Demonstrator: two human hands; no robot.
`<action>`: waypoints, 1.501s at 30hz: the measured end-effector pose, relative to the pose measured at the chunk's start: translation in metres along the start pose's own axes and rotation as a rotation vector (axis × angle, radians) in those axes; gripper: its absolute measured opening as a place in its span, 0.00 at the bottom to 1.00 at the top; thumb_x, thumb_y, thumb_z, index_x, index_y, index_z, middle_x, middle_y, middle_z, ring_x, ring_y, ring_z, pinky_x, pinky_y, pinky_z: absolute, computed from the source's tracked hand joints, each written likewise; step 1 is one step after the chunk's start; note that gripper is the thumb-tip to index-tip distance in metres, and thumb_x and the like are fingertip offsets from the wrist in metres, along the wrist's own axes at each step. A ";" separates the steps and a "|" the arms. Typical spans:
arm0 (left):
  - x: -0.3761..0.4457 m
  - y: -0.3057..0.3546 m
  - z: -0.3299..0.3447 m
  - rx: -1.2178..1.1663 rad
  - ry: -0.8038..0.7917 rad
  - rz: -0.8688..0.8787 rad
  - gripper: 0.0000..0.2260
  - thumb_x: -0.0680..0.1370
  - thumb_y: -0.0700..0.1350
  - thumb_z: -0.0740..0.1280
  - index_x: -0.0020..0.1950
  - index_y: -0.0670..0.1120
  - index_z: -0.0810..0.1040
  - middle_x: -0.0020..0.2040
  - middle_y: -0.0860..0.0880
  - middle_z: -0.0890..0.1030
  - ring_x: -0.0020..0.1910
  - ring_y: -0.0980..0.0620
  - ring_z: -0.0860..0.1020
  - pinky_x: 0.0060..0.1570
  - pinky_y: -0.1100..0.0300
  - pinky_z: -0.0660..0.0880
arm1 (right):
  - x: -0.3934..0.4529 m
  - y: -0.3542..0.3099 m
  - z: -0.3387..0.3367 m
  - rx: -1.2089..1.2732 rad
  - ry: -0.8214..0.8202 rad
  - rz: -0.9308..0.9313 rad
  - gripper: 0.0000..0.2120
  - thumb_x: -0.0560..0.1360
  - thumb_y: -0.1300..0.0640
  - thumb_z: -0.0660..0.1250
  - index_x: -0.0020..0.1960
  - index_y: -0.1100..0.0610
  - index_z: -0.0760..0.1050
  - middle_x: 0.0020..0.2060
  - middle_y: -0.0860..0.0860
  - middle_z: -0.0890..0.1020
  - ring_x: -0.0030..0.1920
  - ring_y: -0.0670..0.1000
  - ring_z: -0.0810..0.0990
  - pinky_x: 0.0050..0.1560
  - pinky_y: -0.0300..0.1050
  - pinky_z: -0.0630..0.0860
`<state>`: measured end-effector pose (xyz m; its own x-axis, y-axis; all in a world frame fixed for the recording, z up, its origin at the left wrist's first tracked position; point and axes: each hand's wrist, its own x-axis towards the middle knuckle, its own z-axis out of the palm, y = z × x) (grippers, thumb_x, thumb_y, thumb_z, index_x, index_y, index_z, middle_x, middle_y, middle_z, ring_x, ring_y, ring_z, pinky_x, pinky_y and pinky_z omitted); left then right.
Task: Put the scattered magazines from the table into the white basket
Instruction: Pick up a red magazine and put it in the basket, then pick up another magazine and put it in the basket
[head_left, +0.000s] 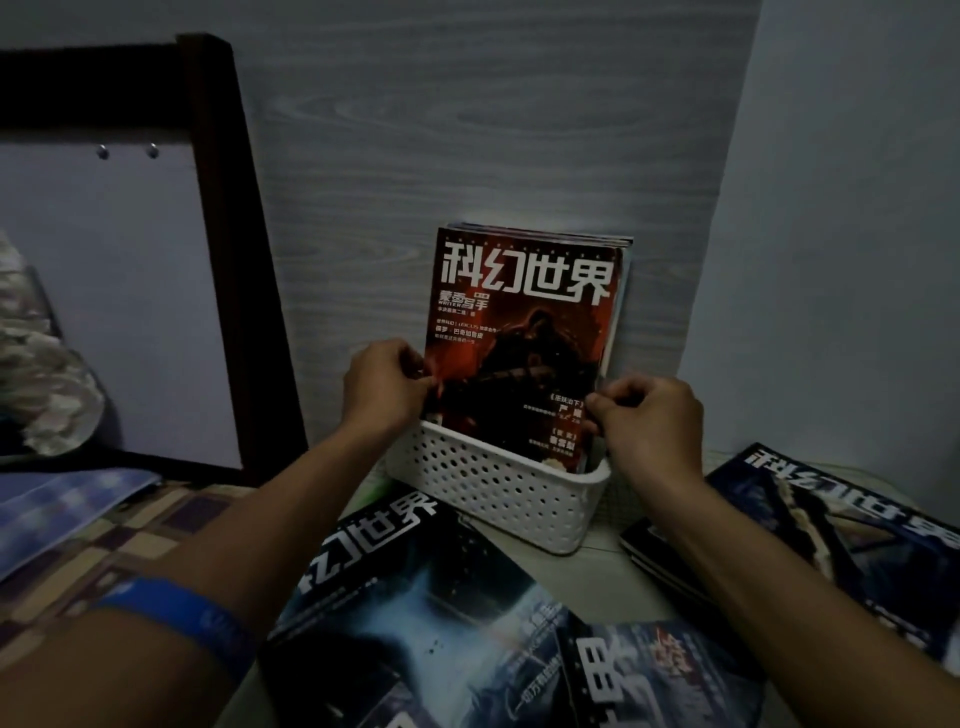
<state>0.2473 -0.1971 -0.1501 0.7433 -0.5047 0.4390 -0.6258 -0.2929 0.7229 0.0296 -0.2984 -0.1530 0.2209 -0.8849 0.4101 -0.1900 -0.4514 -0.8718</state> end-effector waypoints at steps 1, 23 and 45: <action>-0.002 0.001 0.001 0.017 -0.003 0.005 0.07 0.73 0.41 0.74 0.41 0.50 0.78 0.39 0.52 0.80 0.38 0.56 0.79 0.37 0.61 0.74 | -0.002 0.001 0.000 -0.031 0.000 -0.022 0.07 0.73 0.61 0.73 0.37 0.55 0.81 0.33 0.49 0.83 0.34 0.47 0.84 0.37 0.42 0.81; -0.213 0.004 -0.115 0.479 -0.539 0.312 0.10 0.75 0.52 0.69 0.51 0.49 0.82 0.52 0.47 0.85 0.51 0.47 0.81 0.43 0.58 0.73 | -0.170 -0.020 -0.139 -0.420 -0.609 -0.351 0.05 0.75 0.52 0.71 0.50 0.50 0.81 0.45 0.45 0.84 0.45 0.42 0.81 0.48 0.46 0.79; -0.256 0.077 -0.196 0.112 -0.081 0.427 0.14 0.73 0.48 0.75 0.58 0.51 0.82 0.52 0.50 0.84 0.45 0.60 0.78 0.46 0.60 0.75 | -0.229 -0.068 -0.126 0.119 -0.719 0.244 0.07 0.75 0.65 0.70 0.50 0.57 0.82 0.45 0.55 0.87 0.47 0.55 0.86 0.56 0.55 0.80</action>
<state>0.0554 0.0687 -0.1021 0.3947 -0.6600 0.6393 -0.8975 -0.1282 0.4219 -0.1283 -0.0794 -0.1541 0.7615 -0.6471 -0.0376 -0.2181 -0.2012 -0.9549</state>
